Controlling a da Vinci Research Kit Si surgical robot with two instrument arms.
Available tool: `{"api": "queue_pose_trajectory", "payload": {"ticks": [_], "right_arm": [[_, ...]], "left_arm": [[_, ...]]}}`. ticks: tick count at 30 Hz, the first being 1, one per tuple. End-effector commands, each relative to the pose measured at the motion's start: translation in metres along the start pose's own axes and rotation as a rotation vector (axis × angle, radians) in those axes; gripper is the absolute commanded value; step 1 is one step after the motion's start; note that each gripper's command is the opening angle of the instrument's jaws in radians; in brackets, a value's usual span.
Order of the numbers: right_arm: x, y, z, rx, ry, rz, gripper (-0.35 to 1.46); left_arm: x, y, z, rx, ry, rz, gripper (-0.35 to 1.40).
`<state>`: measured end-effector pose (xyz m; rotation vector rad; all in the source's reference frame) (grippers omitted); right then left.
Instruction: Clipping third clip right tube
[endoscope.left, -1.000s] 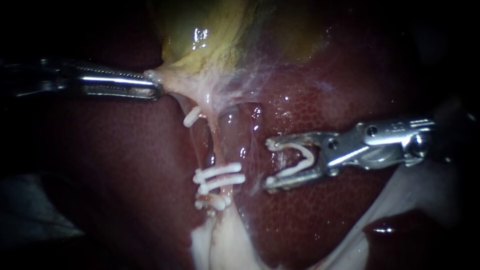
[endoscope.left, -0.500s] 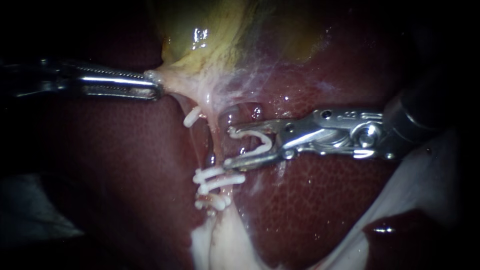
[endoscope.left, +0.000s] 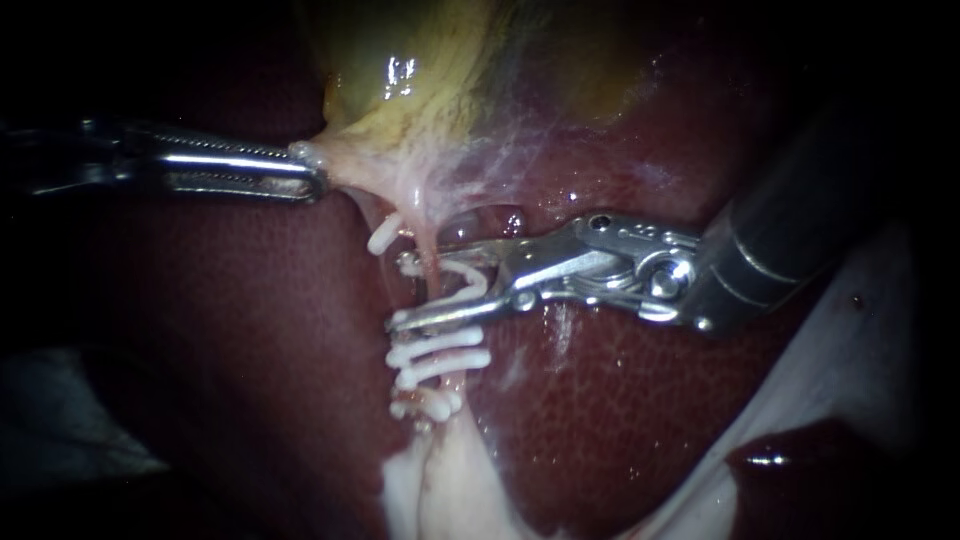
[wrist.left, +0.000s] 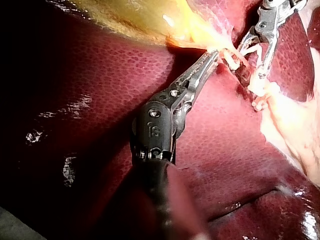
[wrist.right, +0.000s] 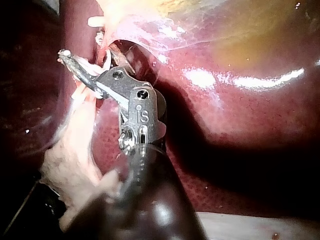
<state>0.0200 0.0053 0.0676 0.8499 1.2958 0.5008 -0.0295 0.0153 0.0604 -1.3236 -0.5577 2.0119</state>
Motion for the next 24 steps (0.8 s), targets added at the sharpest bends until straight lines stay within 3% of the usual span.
{"api": "queue_pose_trajectory", "payload": {"ticks": [1,7,16,20,24], "right_arm": [[0.0002,-0.0002,0.0001,0.019,0.018,0.006,0.49],[0.0014,-0.0014,0.0003,0.091,0.070,0.021,0.47],[0.0031,-0.0024,0.0000,0.104,0.078,0.027,0.36],[0.0034,-0.0025,-0.0002,0.105,0.079,0.028,0.25],[0.0034,-0.0026,-0.0005,0.107,0.079,0.029,0.03]], "left_arm": [[0.0000,0.0000,0.0000,0.000,0.000,0.000,-0.35],[0.0000,0.0000,0.0000,0.000,0.000,0.000,-0.35],[0.0000,0.0000,0.0000,0.000,0.000,0.000,-0.35],[0.0000,0.0000,0.0000,0.000,0.000,0.000,-0.35],[0.0000,0.0000,0.0000,0.000,0.000,0.000,-0.35]]}}
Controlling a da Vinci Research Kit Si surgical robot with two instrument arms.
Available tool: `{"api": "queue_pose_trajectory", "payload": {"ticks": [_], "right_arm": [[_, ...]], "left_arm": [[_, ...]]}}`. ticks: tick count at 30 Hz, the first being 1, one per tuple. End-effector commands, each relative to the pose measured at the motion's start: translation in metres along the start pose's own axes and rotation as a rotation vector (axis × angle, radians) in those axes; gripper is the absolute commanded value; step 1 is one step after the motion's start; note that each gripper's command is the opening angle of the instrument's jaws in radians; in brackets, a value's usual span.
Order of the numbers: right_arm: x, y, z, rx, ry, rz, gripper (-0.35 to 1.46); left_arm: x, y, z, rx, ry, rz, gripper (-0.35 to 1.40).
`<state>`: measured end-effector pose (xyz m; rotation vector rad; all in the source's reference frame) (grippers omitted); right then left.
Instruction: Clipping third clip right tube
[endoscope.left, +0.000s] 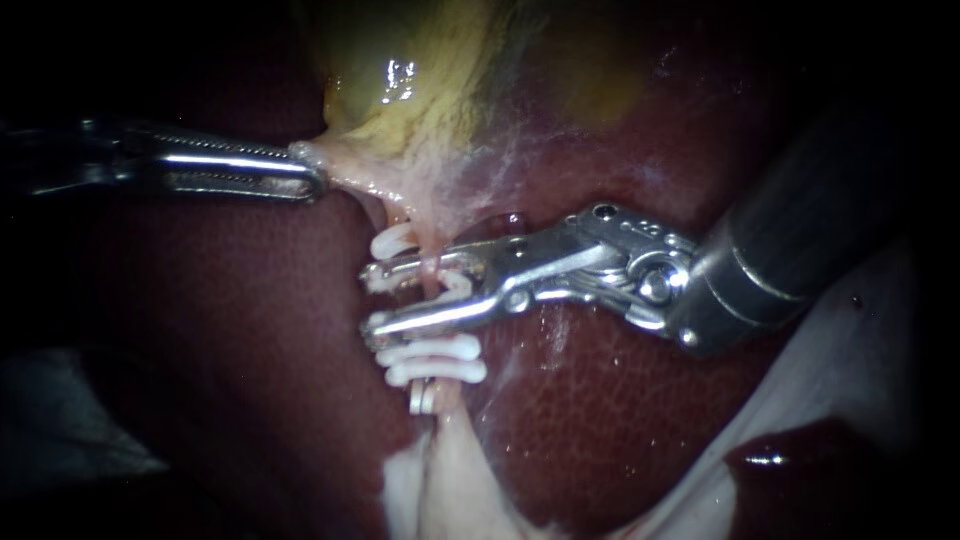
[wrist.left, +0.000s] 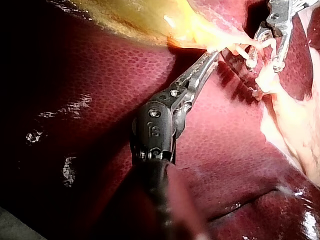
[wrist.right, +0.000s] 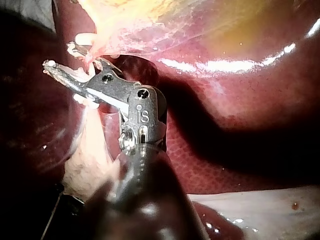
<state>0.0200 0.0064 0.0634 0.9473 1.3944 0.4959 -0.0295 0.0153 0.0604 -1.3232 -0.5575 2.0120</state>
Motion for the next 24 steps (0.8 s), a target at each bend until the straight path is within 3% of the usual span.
{"api": "queue_pose_trajectory", "payload": {"ticks": [1,7,24], "right_arm": [[0.0000,0.0000,-0.0002,0.000,-0.001,-0.001,-0.02],[-0.0001,-0.0002,-0.0004,0.001,-0.002,0.023,-0.35],[-0.0007,0.0003,-0.0009,0.003,-0.004,0.038,-0.35]], "left_arm": [[0.0000,0.0000,0.0000,0.000,0.000,0.000,-0.35],[0.0000,0.0000,0.0000,0.000,0.000,0.000,-0.35],[0.0000,0.0000,0.0000,0.000,0.000,0.000,-0.35]]}}
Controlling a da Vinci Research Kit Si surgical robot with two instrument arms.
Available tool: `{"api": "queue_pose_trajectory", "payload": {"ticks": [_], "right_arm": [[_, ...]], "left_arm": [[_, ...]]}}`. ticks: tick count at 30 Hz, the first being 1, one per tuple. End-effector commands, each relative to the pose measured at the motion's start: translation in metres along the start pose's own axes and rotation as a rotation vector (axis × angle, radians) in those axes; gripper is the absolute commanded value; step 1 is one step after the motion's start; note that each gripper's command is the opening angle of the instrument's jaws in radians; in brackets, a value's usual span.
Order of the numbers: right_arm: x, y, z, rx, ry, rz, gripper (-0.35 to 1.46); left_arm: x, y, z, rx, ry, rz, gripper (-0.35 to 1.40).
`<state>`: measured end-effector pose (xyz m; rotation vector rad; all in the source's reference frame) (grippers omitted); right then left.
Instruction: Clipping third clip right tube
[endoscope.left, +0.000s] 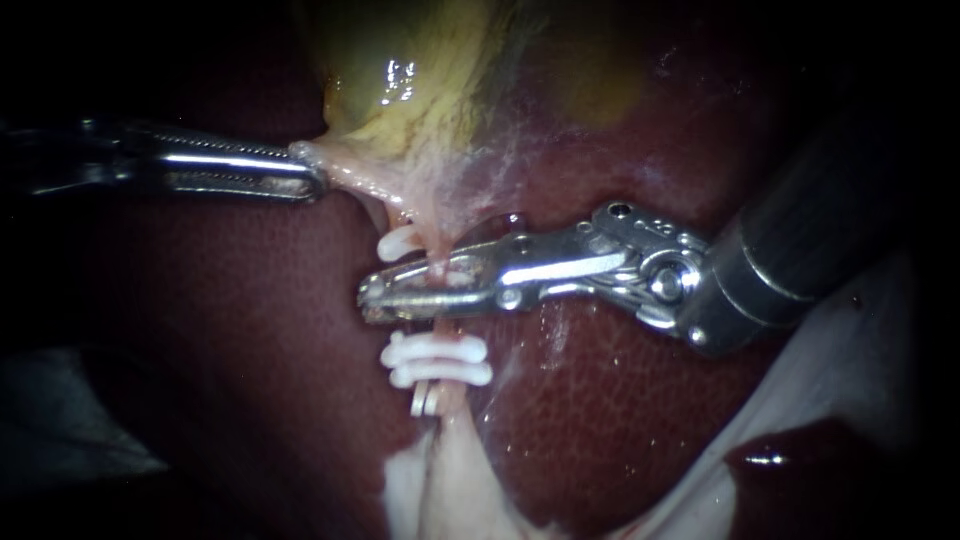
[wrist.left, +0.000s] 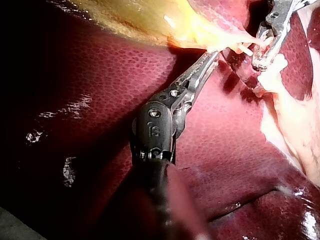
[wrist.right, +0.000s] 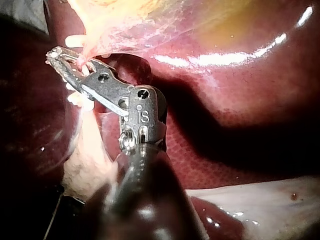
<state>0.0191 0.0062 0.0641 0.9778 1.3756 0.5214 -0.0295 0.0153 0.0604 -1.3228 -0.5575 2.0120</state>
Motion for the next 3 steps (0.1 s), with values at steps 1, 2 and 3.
{"api": "queue_pose_trajectory", "payload": {"ticks": [1,2,3], "right_arm": [[0.0000,0.0000,0.0000,0.001,0.000,-0.001,-0.35],[0.0000,0.0000,0.0000,0.001,-0.001,-0.001,-0.35],[-0.0001,0.0000,0.0000,0.001,-0.001,-0.001,-0.35]], "left_arm": [[0.0000,0.0000,0.0000,-0.001,0.000,0.000,-0.35],[0.0000,0.0000,0.0000,0.000,0.000,0.000,-0.35],[0.0000,0.0000,0.0000,0.000,0.000,0.000,-0.35]]}}
